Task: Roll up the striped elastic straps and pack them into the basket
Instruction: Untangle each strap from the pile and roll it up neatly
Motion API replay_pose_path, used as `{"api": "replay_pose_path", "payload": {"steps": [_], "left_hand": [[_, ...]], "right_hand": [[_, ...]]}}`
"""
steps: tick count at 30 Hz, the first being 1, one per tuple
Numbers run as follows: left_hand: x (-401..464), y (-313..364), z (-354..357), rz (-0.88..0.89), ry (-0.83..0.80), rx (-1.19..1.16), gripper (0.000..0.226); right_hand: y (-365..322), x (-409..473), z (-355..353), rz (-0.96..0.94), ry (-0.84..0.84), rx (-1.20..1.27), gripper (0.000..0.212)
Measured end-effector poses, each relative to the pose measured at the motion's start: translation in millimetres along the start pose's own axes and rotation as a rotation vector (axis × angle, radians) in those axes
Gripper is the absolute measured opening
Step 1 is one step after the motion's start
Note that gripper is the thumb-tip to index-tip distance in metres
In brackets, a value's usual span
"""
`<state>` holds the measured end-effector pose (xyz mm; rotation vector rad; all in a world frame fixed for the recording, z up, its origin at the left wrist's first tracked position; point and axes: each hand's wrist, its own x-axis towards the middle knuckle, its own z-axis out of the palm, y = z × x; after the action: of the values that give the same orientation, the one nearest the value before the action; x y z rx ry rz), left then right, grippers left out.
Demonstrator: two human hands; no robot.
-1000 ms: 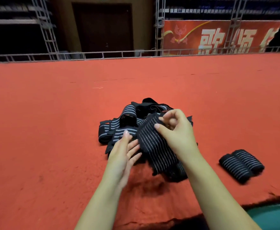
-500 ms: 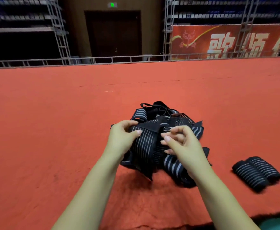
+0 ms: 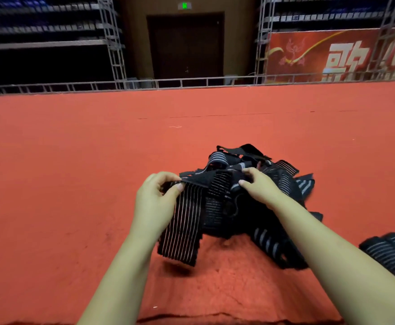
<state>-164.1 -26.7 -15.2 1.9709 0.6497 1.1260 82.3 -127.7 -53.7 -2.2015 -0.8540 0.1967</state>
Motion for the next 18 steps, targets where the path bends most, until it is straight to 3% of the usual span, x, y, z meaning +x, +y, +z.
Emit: {"api": "replay_pose_path", "payload": {"steps": [8,14,18], "left_hand": [[-5,-24,1,-0.157,0.103,-0.126,0.028],[-26,-15,3,-0.060,0.170,-0.165,0.014],[-15,-5,-23,0.012,0.309,-0.219,0.017]], "right_hand": [[26,4,18,-0.039,-0.064,-0.125,0.044],[29,10,24,-0.027,-0.075,-0.120,0.046],[33,9,25,0.014,-0.077,-0.201,0.051]]}}
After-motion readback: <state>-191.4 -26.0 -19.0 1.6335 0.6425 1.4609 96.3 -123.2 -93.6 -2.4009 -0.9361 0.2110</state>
